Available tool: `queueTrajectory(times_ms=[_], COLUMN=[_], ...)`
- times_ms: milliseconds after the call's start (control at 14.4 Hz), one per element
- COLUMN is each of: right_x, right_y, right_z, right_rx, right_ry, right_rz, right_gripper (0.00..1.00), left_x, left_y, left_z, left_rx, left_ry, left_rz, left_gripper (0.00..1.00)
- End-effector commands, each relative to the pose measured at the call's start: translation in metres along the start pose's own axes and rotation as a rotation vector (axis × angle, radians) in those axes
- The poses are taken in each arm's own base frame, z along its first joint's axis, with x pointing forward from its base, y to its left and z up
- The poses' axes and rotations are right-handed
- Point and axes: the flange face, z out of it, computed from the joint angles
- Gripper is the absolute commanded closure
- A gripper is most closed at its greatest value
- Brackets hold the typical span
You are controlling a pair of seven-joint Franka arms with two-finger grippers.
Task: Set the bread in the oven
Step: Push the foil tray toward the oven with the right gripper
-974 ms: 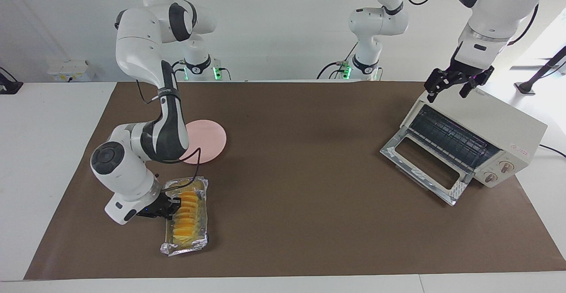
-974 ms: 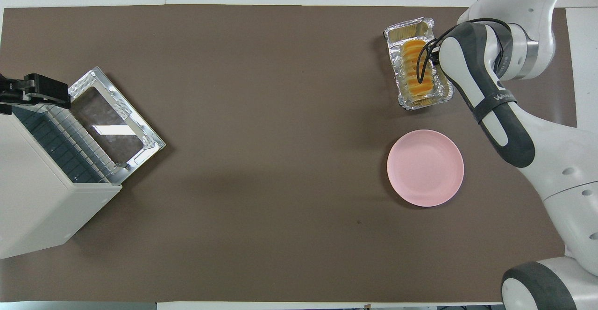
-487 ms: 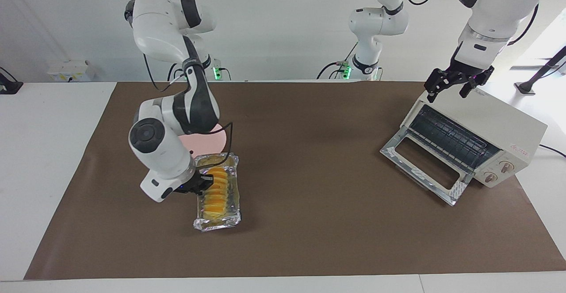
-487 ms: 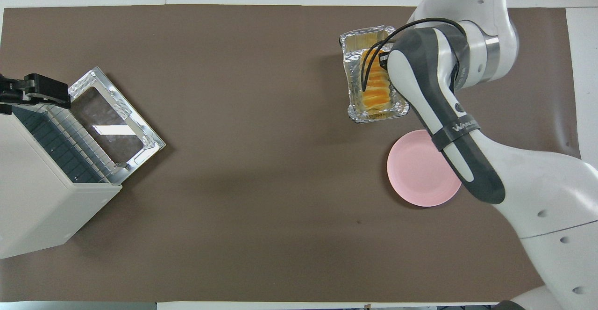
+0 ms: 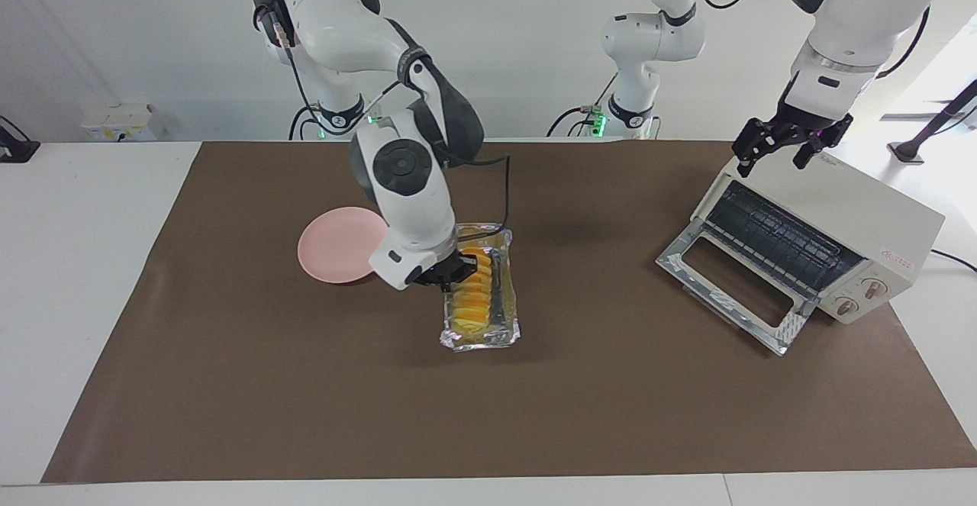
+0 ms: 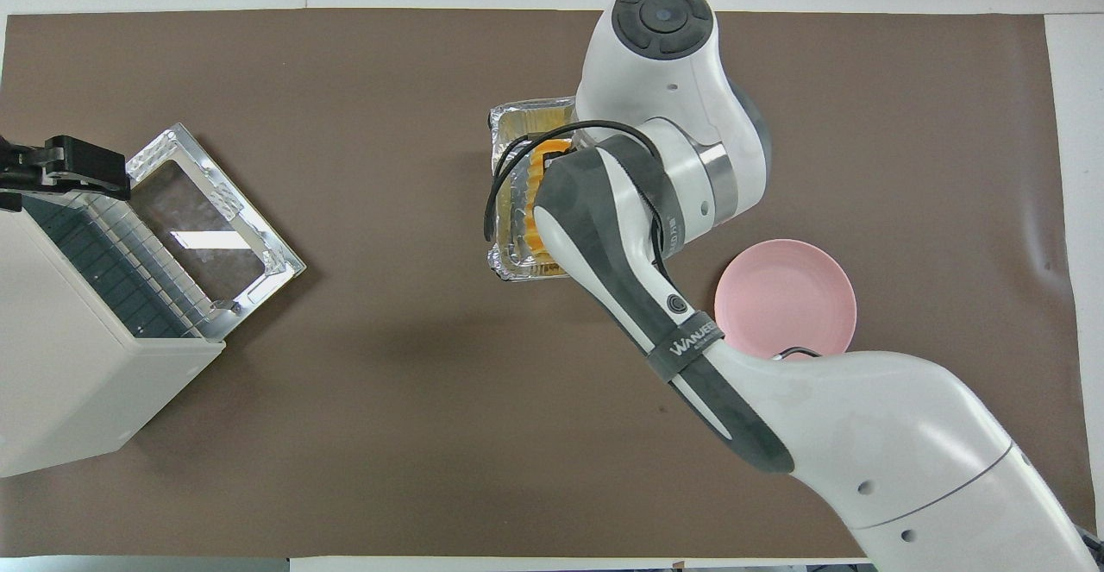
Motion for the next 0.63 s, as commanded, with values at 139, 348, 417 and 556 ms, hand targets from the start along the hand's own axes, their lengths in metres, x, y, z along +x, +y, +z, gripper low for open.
queueTrajectory(times_ms=[139, 348, 417, 556], right_x=[-0.049, -0.069, -0.069, -0.071], right_y=[-0.029, -0.058, -0.057, -0.058], right_z=[0.055, 0.075, 0.076, 0.078], right_rx=[0.062, 0.07, 0.069, 0.068], right_ry=[0.049, 0.044, 0.044, 0.044], right_rz=[-0.025, -0.046, -0.047, -0.049], right_gripper=[1.0, 1.0, 1.0, 1.0], left_x=[-0.009, -0.011, -0.011, -0.02], left_y=[0.01, 0.032, 0.038, 0.063], left_z=[-0.001, -0.001, 0.003, 0.006], left_rx=[-0.014, -0.019, -0.022, -0.023], left_ry=[-0.01, 0.014, 0.025, 0.021], left_rz=[0.012, 0.035, 0.041, 0.083], left_gripper=[0.0, 0.0, 0.0, 0.0])
